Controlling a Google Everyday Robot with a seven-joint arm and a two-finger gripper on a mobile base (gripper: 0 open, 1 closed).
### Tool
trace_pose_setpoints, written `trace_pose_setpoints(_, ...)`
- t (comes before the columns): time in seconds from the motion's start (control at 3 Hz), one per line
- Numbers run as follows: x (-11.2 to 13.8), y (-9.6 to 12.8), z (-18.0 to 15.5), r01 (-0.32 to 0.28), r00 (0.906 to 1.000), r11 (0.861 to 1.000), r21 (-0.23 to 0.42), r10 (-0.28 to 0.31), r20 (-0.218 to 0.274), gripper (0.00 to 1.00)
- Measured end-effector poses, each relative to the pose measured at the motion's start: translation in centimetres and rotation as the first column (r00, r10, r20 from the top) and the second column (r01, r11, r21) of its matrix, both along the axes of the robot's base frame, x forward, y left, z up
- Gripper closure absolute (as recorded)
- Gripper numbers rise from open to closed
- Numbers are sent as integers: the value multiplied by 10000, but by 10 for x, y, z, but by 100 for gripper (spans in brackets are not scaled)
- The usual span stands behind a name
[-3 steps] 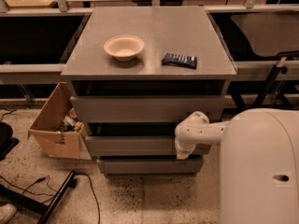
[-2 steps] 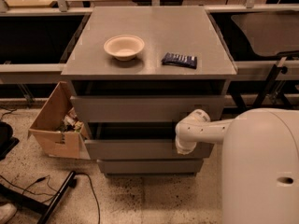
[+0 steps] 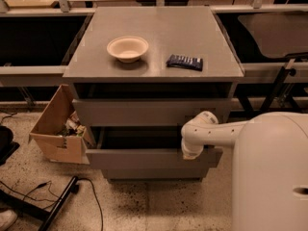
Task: Open middle drawer
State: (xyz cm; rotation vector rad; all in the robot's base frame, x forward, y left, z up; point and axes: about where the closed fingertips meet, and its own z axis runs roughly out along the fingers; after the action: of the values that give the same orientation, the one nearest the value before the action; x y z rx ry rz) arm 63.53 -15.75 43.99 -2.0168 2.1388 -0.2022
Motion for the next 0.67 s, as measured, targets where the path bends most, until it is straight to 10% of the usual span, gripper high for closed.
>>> trace_pose_setpoints(0.67, -12, 3, 1, -109, 9993, 9998, 179, 115, -355, 100)
